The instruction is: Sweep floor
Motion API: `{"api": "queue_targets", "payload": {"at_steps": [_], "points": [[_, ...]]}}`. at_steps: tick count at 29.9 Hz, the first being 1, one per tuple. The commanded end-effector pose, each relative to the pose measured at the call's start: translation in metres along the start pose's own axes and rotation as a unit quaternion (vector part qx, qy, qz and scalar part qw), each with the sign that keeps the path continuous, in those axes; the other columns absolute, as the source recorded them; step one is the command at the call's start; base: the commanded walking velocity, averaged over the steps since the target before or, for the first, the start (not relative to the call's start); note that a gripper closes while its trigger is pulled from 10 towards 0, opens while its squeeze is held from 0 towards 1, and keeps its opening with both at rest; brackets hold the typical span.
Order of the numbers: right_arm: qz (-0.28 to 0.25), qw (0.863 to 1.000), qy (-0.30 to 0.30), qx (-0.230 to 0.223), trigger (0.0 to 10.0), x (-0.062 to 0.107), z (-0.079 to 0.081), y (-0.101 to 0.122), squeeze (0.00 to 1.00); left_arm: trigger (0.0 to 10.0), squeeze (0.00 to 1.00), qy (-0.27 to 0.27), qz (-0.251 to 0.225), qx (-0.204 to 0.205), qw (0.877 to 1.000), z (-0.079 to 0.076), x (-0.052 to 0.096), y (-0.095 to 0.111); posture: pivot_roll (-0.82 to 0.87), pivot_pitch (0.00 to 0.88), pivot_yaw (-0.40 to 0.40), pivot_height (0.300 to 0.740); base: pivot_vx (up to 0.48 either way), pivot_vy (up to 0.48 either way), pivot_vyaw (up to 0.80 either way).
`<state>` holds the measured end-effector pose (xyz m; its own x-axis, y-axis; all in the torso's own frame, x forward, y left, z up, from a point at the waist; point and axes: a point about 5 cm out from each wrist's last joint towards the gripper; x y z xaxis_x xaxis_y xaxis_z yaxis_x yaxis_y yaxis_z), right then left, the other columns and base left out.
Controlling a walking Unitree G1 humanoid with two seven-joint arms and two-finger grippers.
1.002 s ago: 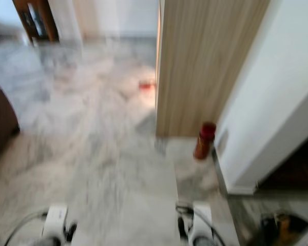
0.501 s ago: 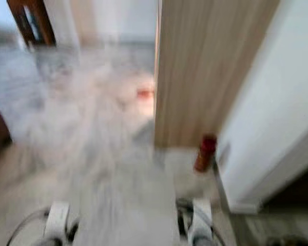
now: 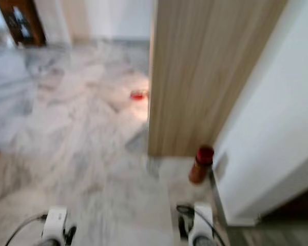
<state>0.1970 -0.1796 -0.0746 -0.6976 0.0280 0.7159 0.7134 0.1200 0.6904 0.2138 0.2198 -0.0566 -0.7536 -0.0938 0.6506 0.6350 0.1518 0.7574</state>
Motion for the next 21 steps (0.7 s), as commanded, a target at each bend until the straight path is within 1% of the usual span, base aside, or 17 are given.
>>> {"api": "queue_targets", "payload": {"at_steps": [1, 15, 21], "points": [[0.012, 1.000, -0.009, -0.002, 10.0, 0.0025, -0.0070, -0.0076, 0.00, 10.0, 0.00, 0.003, 0.022, 0.004, 1.000, -0.0019, 0.0032, -0.0129, 0.05, 0.055, -0.010, 0.740, 0.000, 0.000, 0.00], [0.008, 1.000, -0.008, -0.003, 10.0, 0.0011, -0.0050, -0.0039, 0.00, 10.0, 0.00, 0.004, 0.028, 0.007, 1.000, -0.0013, 0.0046, -0.0170, 0.05, 0.049, -0.016, 0.740, 0.000, 0.000, 0.00], [0.005, 1.000, -0.010, -0.006, 10.0, 0.0016, -0.0080, -0.0042, 0.00, 10.0, 0.00, 0.004, 0.030, 0.006, 1.000, -0.0009, 0.0048, -0.0176, 0.05, 0.040, -0.013, 0.740, 0.000, 0.000, 0.00]]}}
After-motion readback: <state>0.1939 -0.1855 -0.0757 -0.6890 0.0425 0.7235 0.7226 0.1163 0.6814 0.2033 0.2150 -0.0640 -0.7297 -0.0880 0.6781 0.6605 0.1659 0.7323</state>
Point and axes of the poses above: a point about 5 cm out from each wrist's last joint towards the gripper, its own x axis pointing back from the gripper into the wrist, its own y axis along the axis of the wrist's last joint, z = x × y, and after that the axes turned 14 degrees about x, right-handed
